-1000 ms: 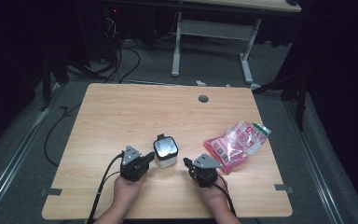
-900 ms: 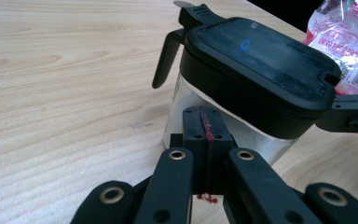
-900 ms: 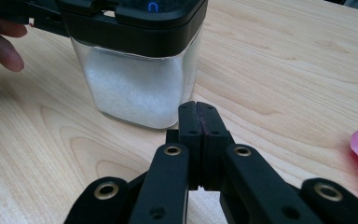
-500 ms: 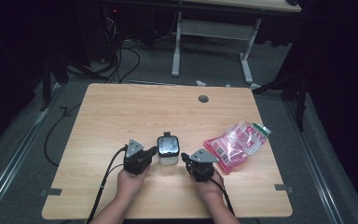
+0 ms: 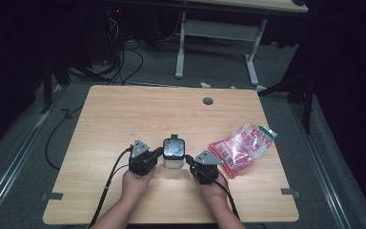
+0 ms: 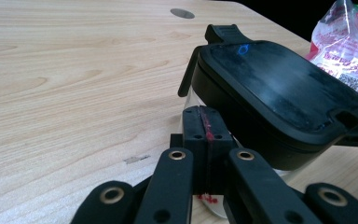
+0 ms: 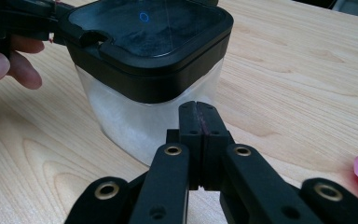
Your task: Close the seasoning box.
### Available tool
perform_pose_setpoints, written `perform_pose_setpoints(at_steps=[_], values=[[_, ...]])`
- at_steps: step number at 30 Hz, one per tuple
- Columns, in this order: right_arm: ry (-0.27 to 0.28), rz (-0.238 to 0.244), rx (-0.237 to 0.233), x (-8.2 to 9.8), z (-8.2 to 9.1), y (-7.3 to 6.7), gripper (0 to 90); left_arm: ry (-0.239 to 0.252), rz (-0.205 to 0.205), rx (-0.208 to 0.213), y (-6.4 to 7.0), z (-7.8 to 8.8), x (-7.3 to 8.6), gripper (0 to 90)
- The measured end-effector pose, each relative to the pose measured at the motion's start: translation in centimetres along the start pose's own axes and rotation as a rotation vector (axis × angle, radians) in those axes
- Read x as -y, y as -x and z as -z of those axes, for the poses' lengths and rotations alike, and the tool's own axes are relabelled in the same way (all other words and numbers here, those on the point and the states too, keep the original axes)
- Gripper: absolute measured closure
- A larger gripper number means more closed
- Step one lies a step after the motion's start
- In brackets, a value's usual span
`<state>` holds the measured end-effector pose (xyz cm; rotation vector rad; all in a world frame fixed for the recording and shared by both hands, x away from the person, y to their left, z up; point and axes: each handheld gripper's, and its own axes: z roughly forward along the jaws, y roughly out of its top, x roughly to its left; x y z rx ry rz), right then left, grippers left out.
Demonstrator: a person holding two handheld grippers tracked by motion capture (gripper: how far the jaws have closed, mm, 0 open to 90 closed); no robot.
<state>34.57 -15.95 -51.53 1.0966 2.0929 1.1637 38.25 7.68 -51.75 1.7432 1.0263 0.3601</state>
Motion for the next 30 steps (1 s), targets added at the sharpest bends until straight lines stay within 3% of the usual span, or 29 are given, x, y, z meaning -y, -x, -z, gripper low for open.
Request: perform_pose_setpoints(at_steps=[10,18,25,30], values=[[-0.002,0.005,0.015,0.2,0.4,0.5,89.5,0.0,-0.029,-0.019,-0.4,1.5,0.0,88.2],[-0.003,-0.009,0.014,0.8,1.1,1.2,88.0,0.0,-0.049,-0.058,-2.2,3.8,0.4,84.1],[0.014,-0.025,0.024,1.5,2.3,1.9,83.3,-0.039,-0.139,-0.101,-3.7,6.8,1.6,78.3],[0.03,-0.047,0.042,2.4,3.4,2.4,81.1,-0.07,-0.172,-0.16,-5.5,9.2,2.7,73.6]])
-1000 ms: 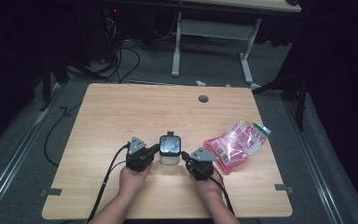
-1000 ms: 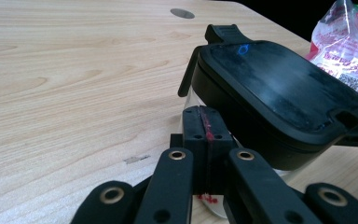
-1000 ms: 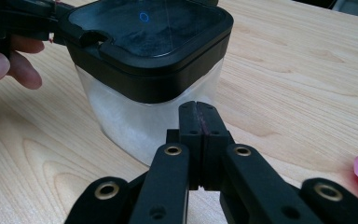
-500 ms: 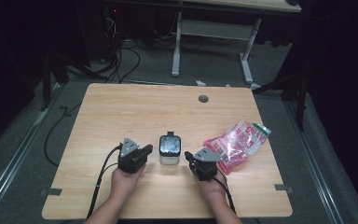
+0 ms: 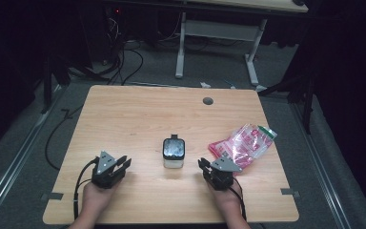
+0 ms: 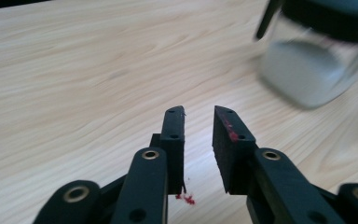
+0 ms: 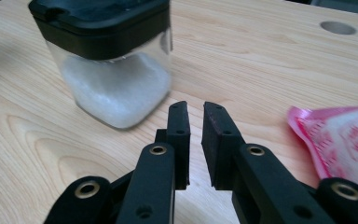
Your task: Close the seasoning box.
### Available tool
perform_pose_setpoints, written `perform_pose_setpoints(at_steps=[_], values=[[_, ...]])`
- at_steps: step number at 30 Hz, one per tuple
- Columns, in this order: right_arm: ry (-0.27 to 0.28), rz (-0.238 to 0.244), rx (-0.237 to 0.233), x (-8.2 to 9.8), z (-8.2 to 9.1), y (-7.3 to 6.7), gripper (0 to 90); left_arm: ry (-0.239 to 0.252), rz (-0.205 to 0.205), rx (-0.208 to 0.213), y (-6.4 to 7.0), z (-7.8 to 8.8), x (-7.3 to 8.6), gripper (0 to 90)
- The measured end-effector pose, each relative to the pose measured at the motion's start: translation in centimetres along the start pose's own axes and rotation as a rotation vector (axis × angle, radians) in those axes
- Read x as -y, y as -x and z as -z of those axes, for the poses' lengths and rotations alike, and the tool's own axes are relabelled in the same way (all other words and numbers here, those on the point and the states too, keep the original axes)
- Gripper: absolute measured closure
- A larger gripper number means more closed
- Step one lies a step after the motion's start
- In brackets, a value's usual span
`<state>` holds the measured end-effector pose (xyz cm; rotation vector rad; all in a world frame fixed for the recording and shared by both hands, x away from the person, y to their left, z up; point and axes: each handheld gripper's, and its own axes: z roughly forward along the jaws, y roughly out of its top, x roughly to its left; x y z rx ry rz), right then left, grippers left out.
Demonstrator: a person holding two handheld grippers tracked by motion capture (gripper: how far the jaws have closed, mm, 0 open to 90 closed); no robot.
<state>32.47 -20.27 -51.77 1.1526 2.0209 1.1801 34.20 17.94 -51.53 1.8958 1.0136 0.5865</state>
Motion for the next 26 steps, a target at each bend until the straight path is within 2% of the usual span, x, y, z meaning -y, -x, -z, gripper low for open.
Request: perform_pose_setpoints(at_steps=[4,9,12,14,16,17,26], values=[[-0.001,-0.001,0.026,0.6,0.6,0.3,79.4,-0.019,0.005,-0.05,-1.9,1.7,1.3,69.4],[0.009,0.001,0.048,1.2,1.5,0.5,75.7,-0.005,0.06,-0.051,-2.7,3.6,2.6,57.8],[0.009,0.019,0.077,1.8,2.2,0.7,72.5,-0.009,0.06,-0.07,-2.9,3.8,2.9,47.4],[0.01,0.009,0.084,1.9,2.4,1.0,70.2,-0.004,0.057,-0.084,-3.1,3.9,2.8,43.0],[0.012,0.003,0.084,1.9,2.4,1.1,69.5,0.002,0.069,-0.086,-3.1,4.0,2.7,41.9],[0.017,-0.015,0.086,1.9,2.5,1.4,67.3,0.007,0.075,-0.084,-3.1,3.9,2.7,39.7],[0.021,-0.026,0.089,2.0,2.7,1.7,65.8,-0.009,0.071,-0.087,-3.1,3.8,2.9,37.8]])
